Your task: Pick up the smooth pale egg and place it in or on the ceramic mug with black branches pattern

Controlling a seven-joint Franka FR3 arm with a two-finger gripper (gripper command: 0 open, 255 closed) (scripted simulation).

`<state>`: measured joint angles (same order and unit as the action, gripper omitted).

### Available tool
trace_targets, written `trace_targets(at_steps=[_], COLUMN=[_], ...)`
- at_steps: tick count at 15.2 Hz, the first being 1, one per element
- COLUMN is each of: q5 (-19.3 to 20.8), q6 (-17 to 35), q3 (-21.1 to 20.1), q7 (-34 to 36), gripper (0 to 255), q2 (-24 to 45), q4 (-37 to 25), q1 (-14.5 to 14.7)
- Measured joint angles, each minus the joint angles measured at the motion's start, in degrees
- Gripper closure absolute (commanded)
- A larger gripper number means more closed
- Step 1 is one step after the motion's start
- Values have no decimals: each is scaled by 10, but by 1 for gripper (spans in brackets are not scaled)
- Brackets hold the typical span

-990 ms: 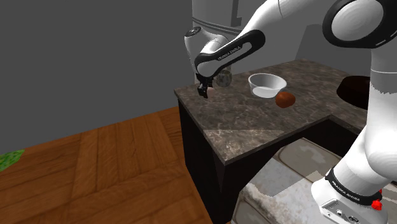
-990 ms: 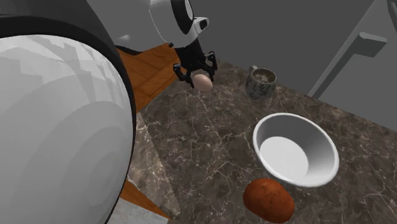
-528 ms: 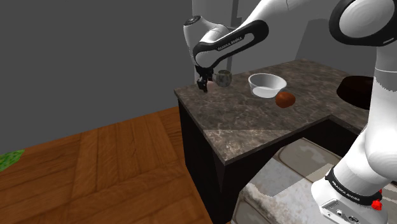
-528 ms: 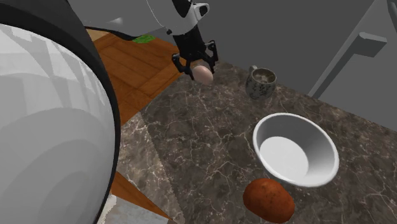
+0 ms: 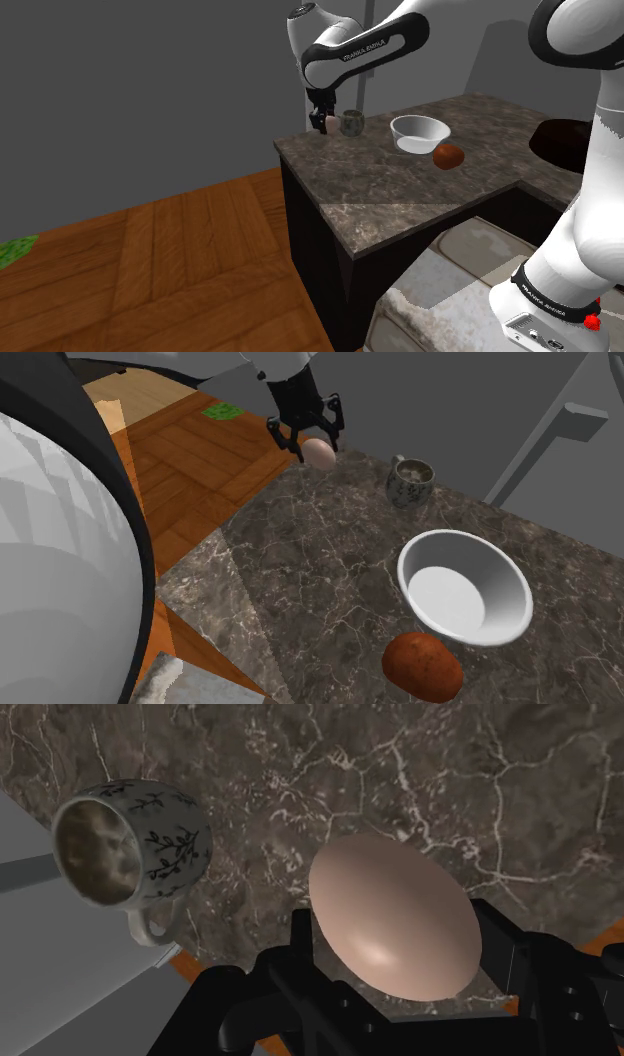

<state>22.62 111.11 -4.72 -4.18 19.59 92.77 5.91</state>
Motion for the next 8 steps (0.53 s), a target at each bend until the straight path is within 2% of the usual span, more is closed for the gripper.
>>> trace_targets(at_steps=[8], q5=[-7], q6=[-52], q3=[-2], q7=[-19], gripper=[255], q2=[-11], q4=[-44], q1=[1])
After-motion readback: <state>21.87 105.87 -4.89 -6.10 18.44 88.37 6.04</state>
